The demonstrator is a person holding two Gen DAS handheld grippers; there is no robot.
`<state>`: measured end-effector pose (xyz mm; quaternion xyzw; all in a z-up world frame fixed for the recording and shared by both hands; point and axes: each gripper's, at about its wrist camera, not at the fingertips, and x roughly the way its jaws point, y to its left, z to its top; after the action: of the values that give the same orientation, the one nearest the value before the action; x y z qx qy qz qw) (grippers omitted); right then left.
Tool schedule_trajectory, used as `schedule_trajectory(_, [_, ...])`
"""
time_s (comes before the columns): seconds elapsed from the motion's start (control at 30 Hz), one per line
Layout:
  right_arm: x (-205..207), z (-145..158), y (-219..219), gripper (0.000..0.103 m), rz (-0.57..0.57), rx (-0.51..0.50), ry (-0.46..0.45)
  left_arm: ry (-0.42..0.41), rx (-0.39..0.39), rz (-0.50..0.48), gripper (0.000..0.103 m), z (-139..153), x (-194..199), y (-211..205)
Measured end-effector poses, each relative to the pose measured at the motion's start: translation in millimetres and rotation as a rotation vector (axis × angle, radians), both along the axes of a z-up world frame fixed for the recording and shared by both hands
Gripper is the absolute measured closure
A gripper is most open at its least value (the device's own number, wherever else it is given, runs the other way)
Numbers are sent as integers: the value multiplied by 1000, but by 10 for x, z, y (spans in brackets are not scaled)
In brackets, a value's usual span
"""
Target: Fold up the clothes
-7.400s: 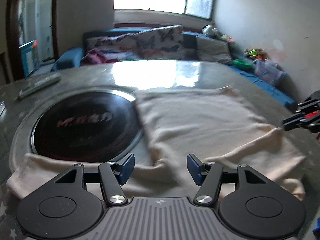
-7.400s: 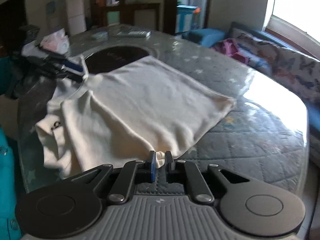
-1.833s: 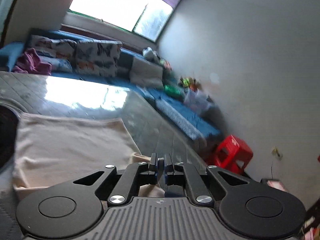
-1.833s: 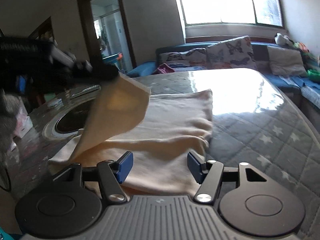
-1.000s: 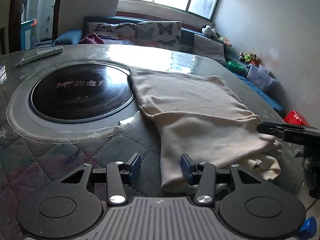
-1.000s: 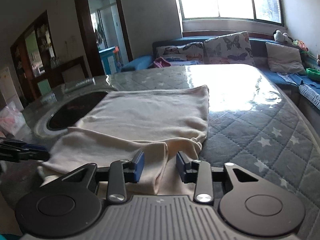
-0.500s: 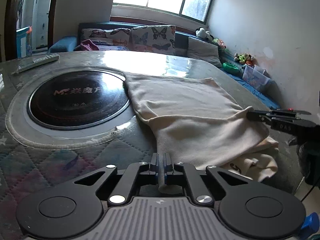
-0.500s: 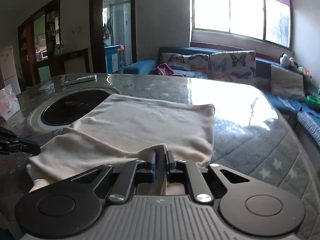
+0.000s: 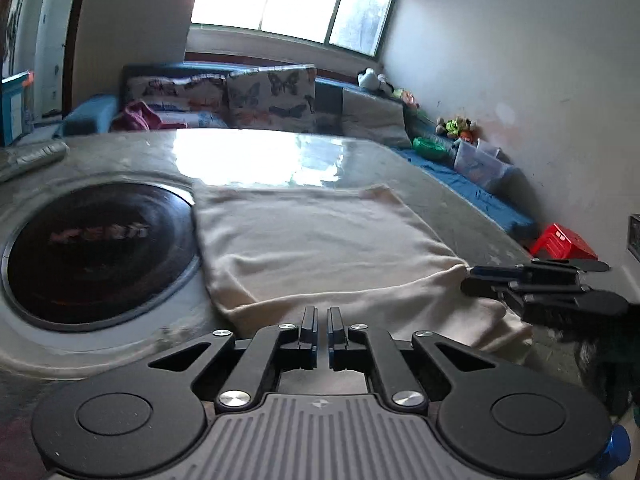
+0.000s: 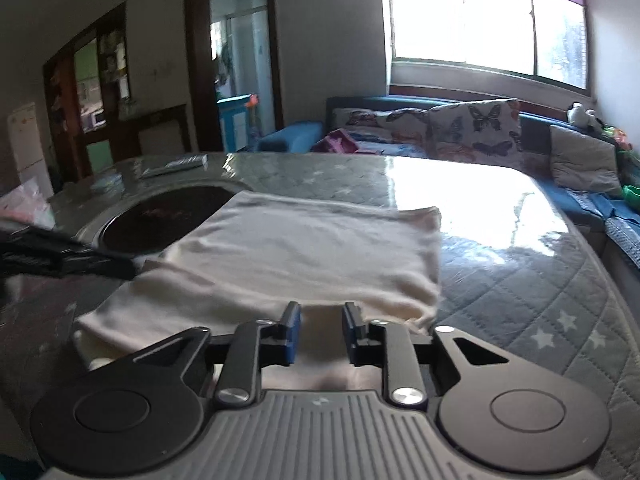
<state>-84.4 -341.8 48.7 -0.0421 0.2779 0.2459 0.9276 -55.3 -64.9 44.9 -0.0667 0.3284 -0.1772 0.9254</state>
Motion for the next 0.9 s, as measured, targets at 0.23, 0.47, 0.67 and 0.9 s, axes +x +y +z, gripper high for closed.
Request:
schedule_trajectory(0.23, [-16,-138,48,77,39,-18,32,11,67,114,100,-171,78,144])
schedule_trajectory(0.47, [-30,-107,57,76,46,-20,19,48,44,207,100,-140,50,394])
schedule_trajectory(0.67, [15,-53,81,66,43,-15,0,-17,-8,69,99,25,81,139])
schedule_trajectory(0.9, [23,-106,65,65,46,-51,14,25,53,99,99,-188,250,107])
